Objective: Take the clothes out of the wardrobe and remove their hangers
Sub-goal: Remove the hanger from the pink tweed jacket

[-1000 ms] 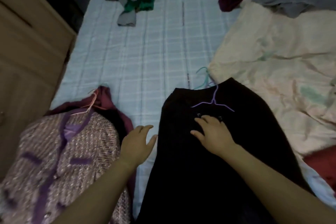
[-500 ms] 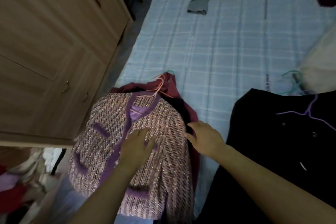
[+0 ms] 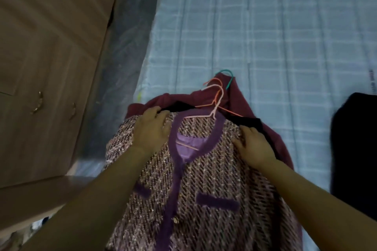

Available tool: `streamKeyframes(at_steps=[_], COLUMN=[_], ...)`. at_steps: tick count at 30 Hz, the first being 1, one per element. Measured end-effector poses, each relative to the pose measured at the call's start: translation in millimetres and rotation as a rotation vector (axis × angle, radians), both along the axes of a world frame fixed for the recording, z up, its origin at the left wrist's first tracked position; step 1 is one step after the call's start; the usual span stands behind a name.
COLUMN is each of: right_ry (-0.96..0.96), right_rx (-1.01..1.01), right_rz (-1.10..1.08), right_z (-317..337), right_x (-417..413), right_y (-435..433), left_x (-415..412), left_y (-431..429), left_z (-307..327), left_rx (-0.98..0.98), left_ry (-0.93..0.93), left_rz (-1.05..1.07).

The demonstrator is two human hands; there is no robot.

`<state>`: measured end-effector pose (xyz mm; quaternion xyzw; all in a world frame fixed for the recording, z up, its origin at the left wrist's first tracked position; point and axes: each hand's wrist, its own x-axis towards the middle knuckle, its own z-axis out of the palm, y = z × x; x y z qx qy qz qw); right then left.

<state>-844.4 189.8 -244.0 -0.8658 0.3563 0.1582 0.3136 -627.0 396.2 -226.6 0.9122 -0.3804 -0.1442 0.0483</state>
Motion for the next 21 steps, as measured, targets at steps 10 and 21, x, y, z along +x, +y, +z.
streamKeyframes(at_steps=[10, 21], right_ry=[-0.172, -0.244], right_rx=[0.001, 0.202], right_rz=[-0.127, -0.112], right_z=[16, 59], right_x=[-6, -65], right_y=[21, 39], left_x=[24, -45], left_y=[-4, 33], left_z=[-20, 37], left_rx=[0.174, -0.051], left_ry=[0.164, 0.279], left_rz=[-0.206, -0.23])
